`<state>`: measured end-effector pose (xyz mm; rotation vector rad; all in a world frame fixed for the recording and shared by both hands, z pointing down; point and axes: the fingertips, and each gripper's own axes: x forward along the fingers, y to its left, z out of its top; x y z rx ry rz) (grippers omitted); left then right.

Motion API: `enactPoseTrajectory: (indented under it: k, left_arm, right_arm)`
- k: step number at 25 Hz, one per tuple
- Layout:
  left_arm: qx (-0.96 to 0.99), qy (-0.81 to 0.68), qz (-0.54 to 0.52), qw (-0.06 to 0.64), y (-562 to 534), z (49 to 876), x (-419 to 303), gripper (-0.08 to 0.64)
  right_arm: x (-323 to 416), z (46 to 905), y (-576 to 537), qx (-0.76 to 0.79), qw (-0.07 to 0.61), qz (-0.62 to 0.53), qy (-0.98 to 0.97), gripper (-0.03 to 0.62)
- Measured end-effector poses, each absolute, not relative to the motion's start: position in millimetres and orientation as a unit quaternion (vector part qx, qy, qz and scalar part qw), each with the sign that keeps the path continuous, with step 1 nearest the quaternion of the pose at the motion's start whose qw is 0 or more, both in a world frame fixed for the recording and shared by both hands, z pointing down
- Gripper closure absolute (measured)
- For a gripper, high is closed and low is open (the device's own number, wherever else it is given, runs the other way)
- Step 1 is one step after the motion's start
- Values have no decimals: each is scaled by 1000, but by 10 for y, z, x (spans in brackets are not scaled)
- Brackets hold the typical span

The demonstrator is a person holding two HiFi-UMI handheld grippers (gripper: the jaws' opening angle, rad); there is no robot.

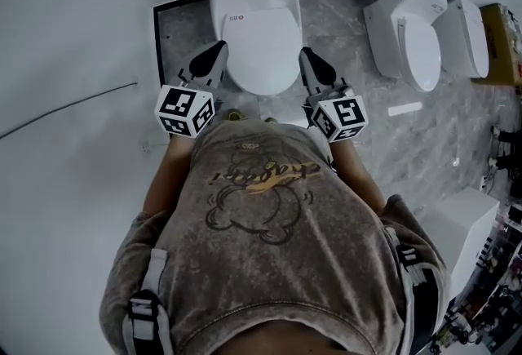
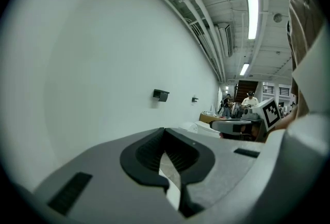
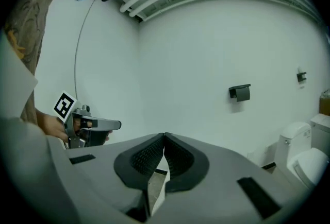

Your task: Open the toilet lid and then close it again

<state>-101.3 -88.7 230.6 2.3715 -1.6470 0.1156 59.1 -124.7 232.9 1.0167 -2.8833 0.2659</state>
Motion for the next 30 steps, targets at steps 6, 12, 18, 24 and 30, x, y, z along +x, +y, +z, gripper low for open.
enactPoseTrajectory:
  k: [6, 12, 18, 24, 30]
  left_arm:
    - [802, -584, 34, 118, -914, 2514, -1035, 551]
    - [802, -585, 28, 118, -909, 2487, -979, 551]
    - [799, -587, 26, 130, -892, 2519, -931, 551]
    - [790, -597, 23, 139, -792, 2572, -976, 551]
    - [790, -597, 24, 134, -766, 2558, -969, 551]
  right_arm:
    - [668, 2519, -1301, 363, 38, 90, -927, 565]
    - [749, 2509, -1296, 374, 38, 88, -923, 566]
    - [830, 2545, -1307, 377, 42, 94, -920, 566]
    - [819, 2537, -1240, 379, 39, 93, -920, 566]
    - [822, 2584, -1207, 379, 48, 89, -920, 566]
